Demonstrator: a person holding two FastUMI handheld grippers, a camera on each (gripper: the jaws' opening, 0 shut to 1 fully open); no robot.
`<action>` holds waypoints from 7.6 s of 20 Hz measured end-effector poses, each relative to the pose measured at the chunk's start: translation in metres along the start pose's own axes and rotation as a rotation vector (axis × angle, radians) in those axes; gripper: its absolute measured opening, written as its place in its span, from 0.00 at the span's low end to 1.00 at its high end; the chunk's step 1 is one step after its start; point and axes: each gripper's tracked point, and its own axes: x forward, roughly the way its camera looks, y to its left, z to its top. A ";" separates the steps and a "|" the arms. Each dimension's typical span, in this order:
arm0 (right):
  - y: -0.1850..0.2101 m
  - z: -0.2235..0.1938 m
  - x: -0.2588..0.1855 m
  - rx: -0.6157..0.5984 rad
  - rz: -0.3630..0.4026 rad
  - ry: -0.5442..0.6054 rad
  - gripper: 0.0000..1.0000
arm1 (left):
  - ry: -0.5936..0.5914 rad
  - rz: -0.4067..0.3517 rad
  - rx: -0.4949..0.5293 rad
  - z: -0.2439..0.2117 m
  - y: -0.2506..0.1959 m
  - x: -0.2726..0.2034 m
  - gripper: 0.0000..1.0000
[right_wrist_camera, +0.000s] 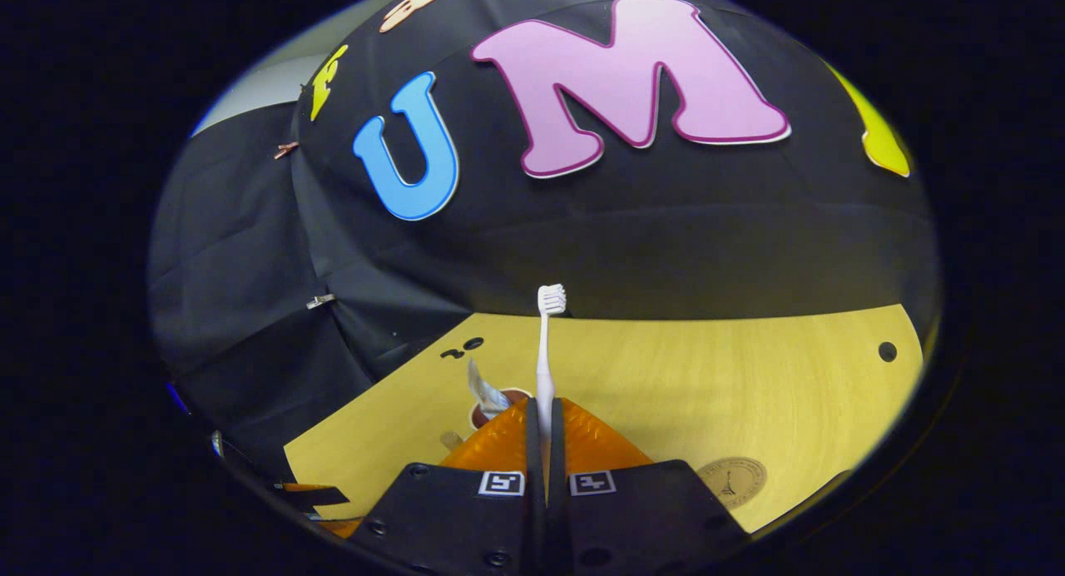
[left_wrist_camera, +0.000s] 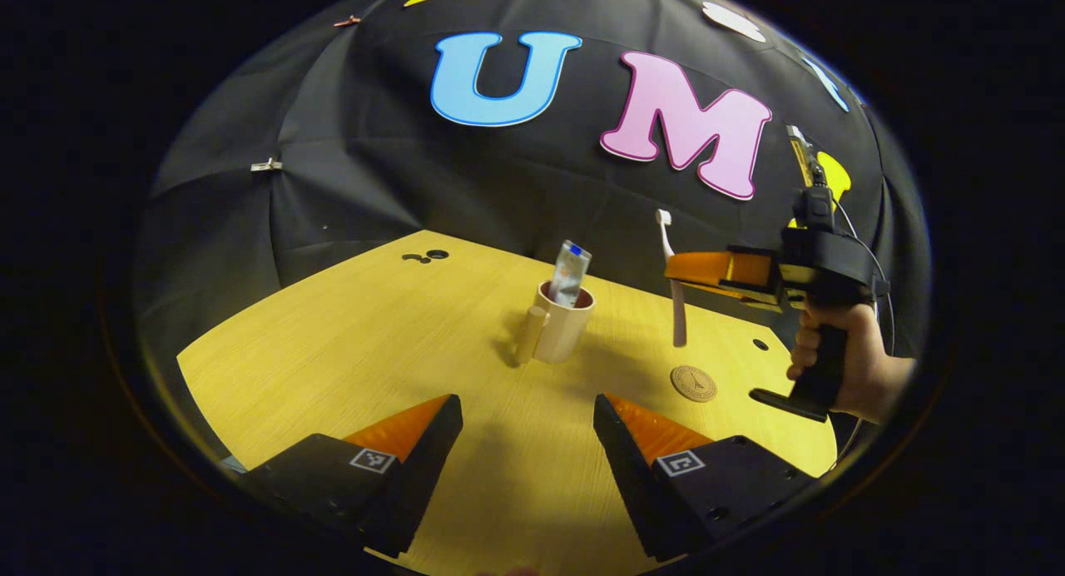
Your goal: Put the toothbrush and toothpaste on the desktop into the cup, then pick up the cup and place it on the coaster on the desktop.
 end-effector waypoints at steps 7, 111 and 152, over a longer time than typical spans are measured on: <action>0.021 0.029 0.077 -0.060 0.024 -0.142 0.05 | -0.044 -0.012 -0.096 0.031 0.032 -0.013 0.98; -0.323 -0.135 -0.247 0.254 -0.616 -0.089 0.98 | 0.464 -0.595 0.695 -0.073 -0.250 0.165 0.21; -0.004 0.031 -0.458 0.024 -0.523 -0.311 0.98 | -0.236 -0.085 0.145 0.126 0.057 -0.236 1.00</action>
